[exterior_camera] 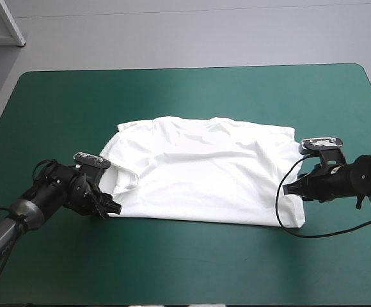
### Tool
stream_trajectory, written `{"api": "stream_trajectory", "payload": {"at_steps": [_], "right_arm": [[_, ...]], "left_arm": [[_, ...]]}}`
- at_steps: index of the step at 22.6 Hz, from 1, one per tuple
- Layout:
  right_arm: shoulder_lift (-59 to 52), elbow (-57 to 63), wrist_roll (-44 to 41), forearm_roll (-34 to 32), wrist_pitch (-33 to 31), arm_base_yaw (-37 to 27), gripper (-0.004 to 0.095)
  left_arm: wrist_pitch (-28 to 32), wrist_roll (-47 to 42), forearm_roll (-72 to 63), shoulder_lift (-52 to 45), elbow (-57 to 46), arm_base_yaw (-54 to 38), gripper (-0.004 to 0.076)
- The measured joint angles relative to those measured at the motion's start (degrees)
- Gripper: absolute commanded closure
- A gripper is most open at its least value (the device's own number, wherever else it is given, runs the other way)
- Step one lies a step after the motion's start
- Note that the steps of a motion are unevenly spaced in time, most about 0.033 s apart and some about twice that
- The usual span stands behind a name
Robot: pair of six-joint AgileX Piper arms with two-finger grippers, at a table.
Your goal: Fold the cloth
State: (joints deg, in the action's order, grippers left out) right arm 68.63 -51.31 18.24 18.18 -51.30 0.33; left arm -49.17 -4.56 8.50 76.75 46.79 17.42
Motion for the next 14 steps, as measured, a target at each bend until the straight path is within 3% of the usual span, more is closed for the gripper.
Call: {"api": "stream_trajectory", "payload": {"at_steps": [5, 7, 10, 14], "right_arm": [[0.00, 0.00, 0.26, 0.07, 0.63, 0.00, 0.0531], [0.00, 0.00, 0.38, 0.12, 0.62, 0.00, 0.0532], [0.00, 0.00, 0.46, -0.01, 0.10, 0.00, 0.0531], [-0.07, 2.82, -1.47, -2.28, -0.98, 0.00, 0.0530]], "left_arm": [[2.23, -1.75, 1.29, 4.67, -0.04, 0.00, 0.0298], [1.92, -1.80, 1.23, 7.04, 0.51, 0.00, 0.0408], [0.53, -1.74, -0.72, 8.39, 1.29, 0.05, 0.0701], [0.34, 0.24, -3.15, 8.76, 1.48, 0.45, 0.0703]]}}
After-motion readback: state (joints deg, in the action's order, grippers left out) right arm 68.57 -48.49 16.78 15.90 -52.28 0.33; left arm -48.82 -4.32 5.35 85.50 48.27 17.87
